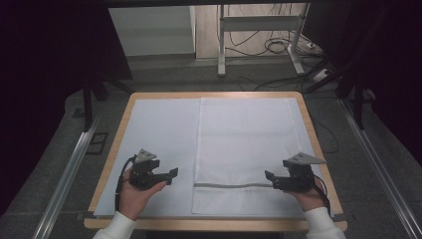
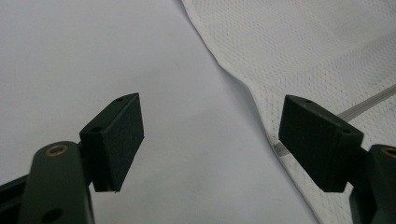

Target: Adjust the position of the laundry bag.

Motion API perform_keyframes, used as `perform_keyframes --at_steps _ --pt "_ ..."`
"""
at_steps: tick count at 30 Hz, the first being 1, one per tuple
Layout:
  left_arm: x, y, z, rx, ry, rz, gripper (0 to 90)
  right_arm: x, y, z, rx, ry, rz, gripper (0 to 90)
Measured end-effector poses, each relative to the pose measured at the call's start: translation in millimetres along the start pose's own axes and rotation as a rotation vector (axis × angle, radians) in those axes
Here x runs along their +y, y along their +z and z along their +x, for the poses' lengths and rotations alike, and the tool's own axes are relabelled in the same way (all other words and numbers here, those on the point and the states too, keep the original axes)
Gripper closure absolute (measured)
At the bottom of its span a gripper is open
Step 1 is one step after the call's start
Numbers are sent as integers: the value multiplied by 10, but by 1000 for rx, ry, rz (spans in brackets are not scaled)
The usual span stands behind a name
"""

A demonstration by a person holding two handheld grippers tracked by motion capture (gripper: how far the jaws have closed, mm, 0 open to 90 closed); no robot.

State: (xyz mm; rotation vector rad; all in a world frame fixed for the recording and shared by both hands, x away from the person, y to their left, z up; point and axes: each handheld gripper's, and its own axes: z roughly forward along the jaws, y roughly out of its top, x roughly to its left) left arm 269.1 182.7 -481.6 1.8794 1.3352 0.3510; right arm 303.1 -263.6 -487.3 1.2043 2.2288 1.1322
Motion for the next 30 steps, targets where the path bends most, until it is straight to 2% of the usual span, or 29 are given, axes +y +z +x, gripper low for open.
perform_keyframes --at_steps 13,21,30 --pt "15 67 -38 9 8 7 217 -5 9 -11 -5 -12 12 176" --pt "82 140 -138 -42 18 11 237 -4 15 -10 -11 -12 14 176" --pt "116 164 -193 -53 5 -22 246 -7 17 -16 -9 -14 12 176"
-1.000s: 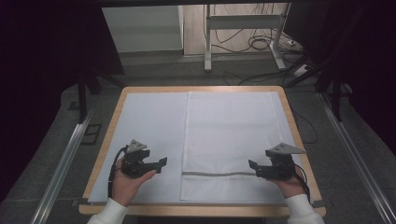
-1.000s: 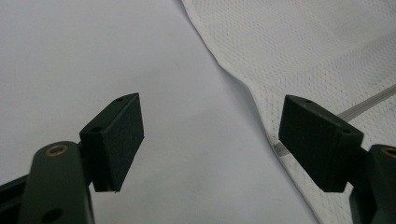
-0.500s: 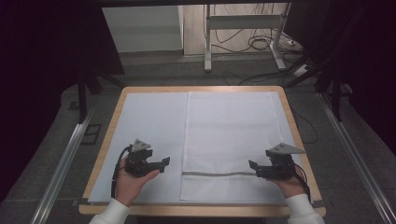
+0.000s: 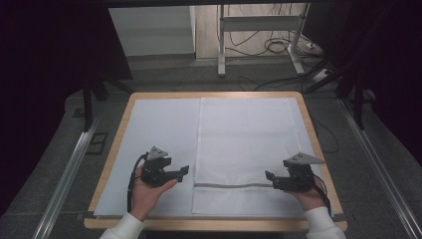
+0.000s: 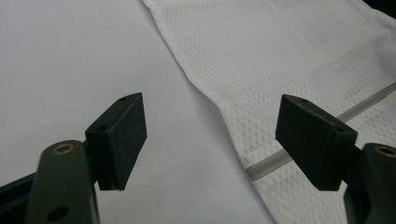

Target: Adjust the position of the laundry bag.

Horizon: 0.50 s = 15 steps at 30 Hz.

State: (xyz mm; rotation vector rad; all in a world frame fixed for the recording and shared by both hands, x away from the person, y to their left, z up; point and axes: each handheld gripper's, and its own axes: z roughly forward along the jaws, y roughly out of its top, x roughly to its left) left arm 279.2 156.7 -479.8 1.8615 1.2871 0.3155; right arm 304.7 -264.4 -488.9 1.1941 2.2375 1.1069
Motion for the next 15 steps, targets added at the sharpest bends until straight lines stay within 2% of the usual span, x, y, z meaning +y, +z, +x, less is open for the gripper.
perform_keyframes --at_steps 7,15 --pt "65 74 -56 -17 -6 -7 263 7 -6 18 -16 -11 -14 177" --pt "120 233 -119 -52 -11 19 257 7 0 20 -14 -15 -10 177"
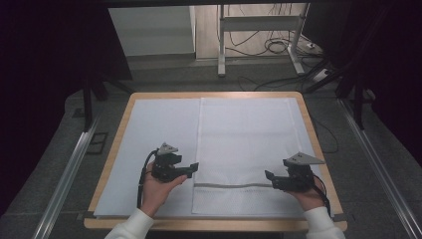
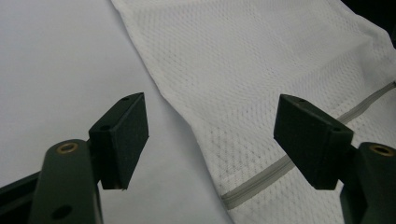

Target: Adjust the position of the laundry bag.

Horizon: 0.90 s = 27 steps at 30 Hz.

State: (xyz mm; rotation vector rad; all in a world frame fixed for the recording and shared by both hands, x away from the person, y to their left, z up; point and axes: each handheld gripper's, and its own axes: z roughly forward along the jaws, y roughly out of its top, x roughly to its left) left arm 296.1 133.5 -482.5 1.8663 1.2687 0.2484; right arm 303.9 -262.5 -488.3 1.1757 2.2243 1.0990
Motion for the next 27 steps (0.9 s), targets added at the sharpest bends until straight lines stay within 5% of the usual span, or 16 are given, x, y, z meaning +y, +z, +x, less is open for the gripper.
perform_keyframes --at_steps 27 --pt "-47 436 7 -72 -48 148 288 -13 31 20 -32 -15 10 177"
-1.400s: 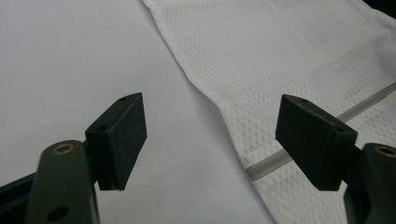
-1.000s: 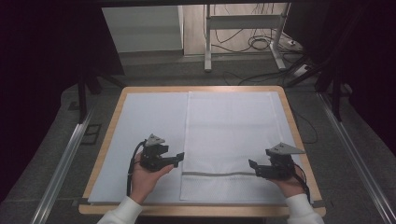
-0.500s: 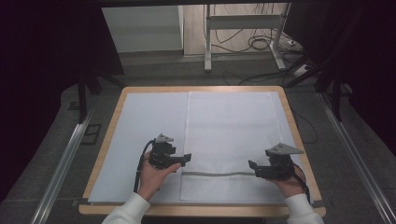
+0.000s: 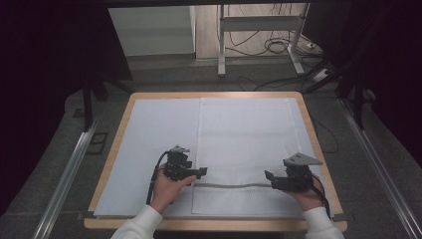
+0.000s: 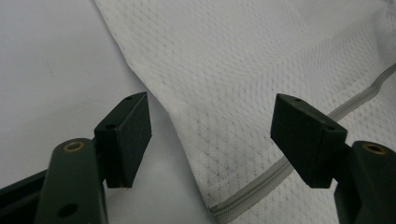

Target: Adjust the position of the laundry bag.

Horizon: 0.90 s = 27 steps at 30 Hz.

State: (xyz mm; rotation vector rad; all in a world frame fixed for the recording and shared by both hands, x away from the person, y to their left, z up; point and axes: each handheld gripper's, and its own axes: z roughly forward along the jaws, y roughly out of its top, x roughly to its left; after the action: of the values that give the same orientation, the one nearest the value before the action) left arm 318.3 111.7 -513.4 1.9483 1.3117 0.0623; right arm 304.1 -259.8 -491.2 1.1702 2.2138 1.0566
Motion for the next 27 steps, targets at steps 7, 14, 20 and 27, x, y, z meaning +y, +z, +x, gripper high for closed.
perform_keyframes --at_steps 7,14,20,27 --pt "9 58 18 -7 -11 19 293 -2 6 0 -3 -3 5 177" --pt "15 67 48 -22 -30 27 300 -1 0 -1 -8 -5 1 177" --pt "7 90 59 -29 -35 42 310 0 -3 1 -8 -5 1 177" --pt "-5 123 56 -20 -39 49 374 2 -7 0 -10 -4 0 177"
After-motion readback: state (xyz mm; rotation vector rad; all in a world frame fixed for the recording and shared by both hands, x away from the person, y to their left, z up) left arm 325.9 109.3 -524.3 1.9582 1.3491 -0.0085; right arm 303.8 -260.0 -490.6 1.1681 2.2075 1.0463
